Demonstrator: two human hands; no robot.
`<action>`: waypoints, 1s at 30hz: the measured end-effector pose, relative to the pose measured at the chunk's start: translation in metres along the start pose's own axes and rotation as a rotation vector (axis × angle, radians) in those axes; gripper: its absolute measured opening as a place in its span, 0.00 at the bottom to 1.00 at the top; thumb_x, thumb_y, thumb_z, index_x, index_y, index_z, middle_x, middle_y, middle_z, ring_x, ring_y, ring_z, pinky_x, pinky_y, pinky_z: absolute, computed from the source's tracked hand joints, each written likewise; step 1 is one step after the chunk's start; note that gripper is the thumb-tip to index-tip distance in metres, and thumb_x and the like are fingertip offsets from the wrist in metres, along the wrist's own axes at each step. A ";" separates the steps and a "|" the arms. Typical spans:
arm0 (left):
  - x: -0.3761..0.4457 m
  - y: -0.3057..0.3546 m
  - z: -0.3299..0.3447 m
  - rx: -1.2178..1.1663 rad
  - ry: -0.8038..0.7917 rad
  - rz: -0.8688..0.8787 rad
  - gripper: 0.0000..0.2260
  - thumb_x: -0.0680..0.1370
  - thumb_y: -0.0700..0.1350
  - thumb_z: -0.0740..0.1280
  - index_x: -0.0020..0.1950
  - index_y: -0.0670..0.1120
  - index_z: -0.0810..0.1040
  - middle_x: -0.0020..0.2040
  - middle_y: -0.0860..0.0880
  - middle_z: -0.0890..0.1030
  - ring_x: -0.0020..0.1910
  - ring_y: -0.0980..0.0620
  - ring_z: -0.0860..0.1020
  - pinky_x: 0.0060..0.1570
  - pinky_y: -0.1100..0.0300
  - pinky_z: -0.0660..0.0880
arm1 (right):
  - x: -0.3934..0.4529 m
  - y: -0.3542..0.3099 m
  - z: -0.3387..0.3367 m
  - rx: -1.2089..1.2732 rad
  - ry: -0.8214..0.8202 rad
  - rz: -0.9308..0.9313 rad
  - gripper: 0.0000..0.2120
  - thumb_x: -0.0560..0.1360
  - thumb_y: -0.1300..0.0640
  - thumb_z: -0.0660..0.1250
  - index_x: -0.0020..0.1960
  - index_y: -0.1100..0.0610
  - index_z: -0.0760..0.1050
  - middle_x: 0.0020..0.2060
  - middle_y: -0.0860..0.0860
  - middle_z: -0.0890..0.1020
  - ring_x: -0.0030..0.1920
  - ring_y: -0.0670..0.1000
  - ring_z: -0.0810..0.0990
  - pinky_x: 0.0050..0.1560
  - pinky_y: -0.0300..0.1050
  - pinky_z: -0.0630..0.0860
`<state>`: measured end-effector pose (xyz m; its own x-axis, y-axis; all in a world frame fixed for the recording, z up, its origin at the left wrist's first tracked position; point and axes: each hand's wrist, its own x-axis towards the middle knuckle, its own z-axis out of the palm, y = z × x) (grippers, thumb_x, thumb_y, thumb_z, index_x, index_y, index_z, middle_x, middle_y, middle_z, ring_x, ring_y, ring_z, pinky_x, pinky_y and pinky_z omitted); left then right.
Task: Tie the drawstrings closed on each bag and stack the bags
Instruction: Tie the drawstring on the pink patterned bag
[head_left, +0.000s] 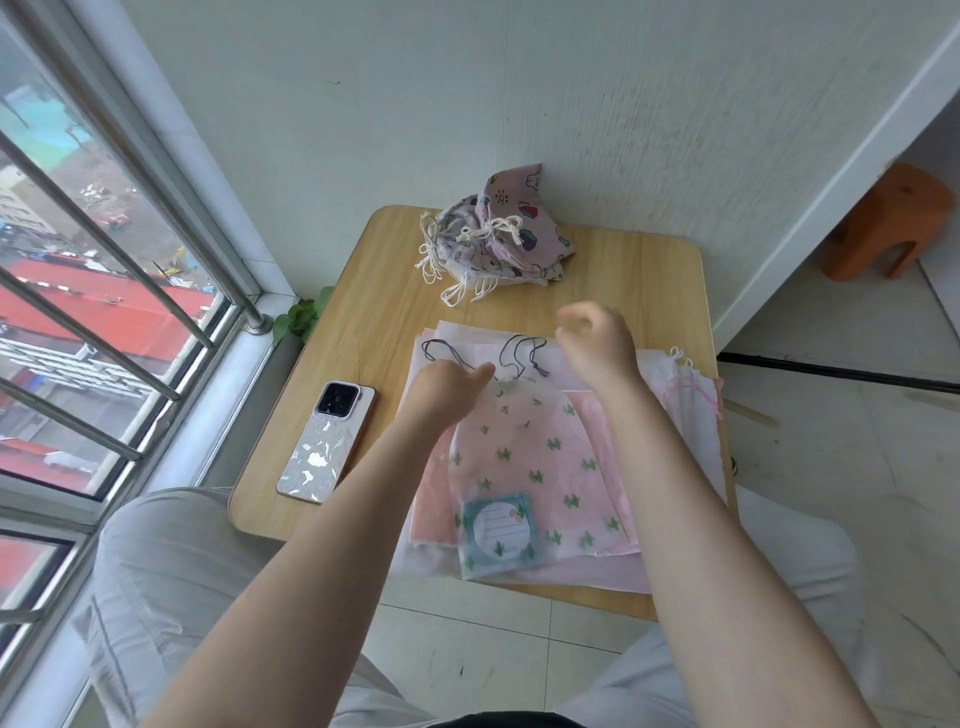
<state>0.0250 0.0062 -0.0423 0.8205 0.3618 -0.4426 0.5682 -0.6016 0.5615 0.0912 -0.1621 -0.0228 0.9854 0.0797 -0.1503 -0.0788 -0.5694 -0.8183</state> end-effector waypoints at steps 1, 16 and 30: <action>0.000 0.002 0.001 -0.015 -0.012 -0.009 0.25 0.79 0.58 0.61 0.30 0.45 0.60 0.28 0.48 0.64 0.27 0.50 0.64 0.30 0.57 0.61 | -0.001 0.002 0.002 -0.038 -0.034 0.017 0.09 0.74 0.59 0.63 0.49 0.57 0.81 0.49 0.54 0.83 0.51 0.53 0.80 0.50 0.46 0.75; -0.005 0.003 0.006 -0.604 -0.094 0.065 0.04 0.75 0.45 0.74 0.44 0.46 0.84 0.39 0.49 0.82 0.36 0.53 0.77 0.39 0.64 0.74 | -0.016 0.010 0.026 -0.150 -0.423 0.110 0.10 0.73 0.56 0.71 0.35 0.59 0.76 0.31 0.51 0.68 0.33 0.50 0.67 0.32 0.42 0.61; -0.016 0.015 0.002 -0.381 -0.348 0.160 0.10 0.76 0.46 0.67 0.48 0.43 0.85 0.34 0.52 0.78 0.36 0.54 0.73 0.45 0.64 0.71 | -0.017 -0.009 0.020 0.376 -0.206 -0.040 0.07 0.76 0.55 0.69 0.43 0.55 0.84 0.41 0.49 0.86 0.45 0.47 0.83 0.49 0.39 0.80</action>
<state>0.0200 -0.0099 -0.0284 0.8661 -0.0095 -0.4997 0.4734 -0.3051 0.8263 0.0723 -0.1421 -0.0241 0.9410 0.2795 -0.1910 -0.1282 -0.2279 -0.9652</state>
